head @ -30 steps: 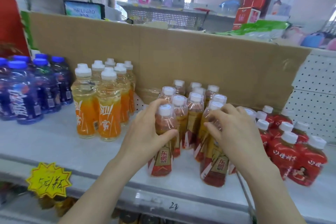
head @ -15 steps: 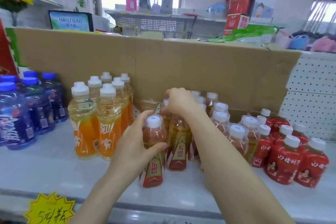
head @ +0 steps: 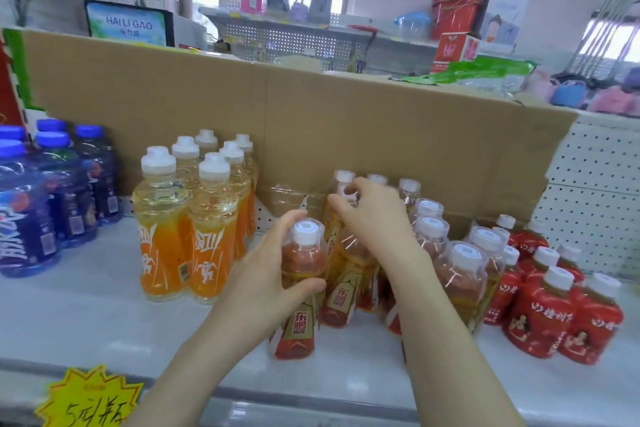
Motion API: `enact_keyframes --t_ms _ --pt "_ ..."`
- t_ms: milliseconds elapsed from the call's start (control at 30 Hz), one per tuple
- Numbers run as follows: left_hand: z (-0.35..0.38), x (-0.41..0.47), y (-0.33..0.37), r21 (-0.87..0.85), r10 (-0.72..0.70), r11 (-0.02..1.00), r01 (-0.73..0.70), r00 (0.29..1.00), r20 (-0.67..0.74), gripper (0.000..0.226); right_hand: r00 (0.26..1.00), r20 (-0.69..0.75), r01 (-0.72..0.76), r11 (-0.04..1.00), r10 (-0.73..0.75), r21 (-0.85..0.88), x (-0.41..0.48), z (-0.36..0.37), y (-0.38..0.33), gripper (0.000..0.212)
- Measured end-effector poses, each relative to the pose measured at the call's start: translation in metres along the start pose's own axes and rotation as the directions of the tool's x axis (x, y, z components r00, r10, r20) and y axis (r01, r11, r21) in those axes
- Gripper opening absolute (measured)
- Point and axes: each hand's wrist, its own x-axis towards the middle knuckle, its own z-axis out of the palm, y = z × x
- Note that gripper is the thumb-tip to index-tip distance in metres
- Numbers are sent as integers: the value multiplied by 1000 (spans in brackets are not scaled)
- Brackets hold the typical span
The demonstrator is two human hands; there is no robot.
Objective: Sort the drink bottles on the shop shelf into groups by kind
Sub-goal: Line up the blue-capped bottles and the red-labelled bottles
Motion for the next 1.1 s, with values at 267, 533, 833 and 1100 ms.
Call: enact_keyframes --t_ms 267,533,833,1100 --pt "-9 -2 -7 -55 15 998 -13 999 39 85 979 76 184 982 -188 49 -67 -7 33 68" --pt "-9 -4 -3 -67 18 998 -14 998 55 86 963 8 271 962 -271 -22 -33 27 29 68" --pt "-5 -8 2 -41 14 999 -11 996 84 97 933 -138 309 935 -334 -171 -48 17 33 65" --pt "31 12 18 -126 77 990 -61 990 120 91 879 -477 -2 999 23 43 -126 -35 101 51"
